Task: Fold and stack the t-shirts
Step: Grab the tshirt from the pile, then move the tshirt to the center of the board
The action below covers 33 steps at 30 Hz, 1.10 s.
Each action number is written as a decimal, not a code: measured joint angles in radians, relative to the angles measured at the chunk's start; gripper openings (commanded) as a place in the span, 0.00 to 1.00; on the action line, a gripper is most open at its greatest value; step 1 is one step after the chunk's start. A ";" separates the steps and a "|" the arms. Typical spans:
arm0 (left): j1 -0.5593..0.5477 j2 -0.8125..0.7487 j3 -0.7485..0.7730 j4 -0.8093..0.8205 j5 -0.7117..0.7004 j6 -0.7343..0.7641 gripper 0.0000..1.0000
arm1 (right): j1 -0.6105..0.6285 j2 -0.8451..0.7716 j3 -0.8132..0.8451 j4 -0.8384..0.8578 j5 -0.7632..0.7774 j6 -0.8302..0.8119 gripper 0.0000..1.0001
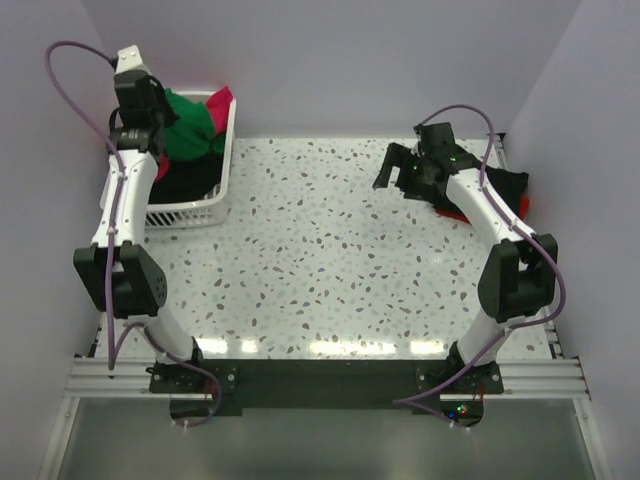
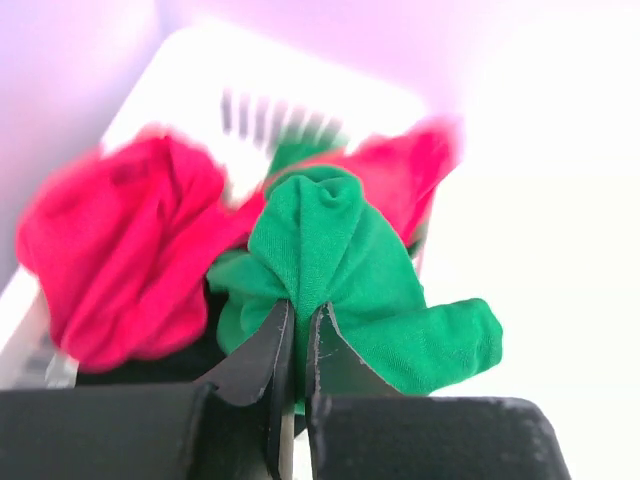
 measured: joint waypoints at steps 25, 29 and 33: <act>-0.166 -0.353 0.031 0.351 0.463 -0.129 0.00 | 0.000 -0.190 -0.156 -0.010 -0.026 -0.040 0.96; -0.172 -0.363 0.082 0.411 0.493 -0.166 0.00 | 0.000 -0.222 -0.187 -0.016 -0.027 -0.048 0.96; -0.206 -0.363 0.096 0.475 0.548 -0.222 0.00 | 0.000 -0.246 -0.203 -0.022 -0.027 -0.055 0.96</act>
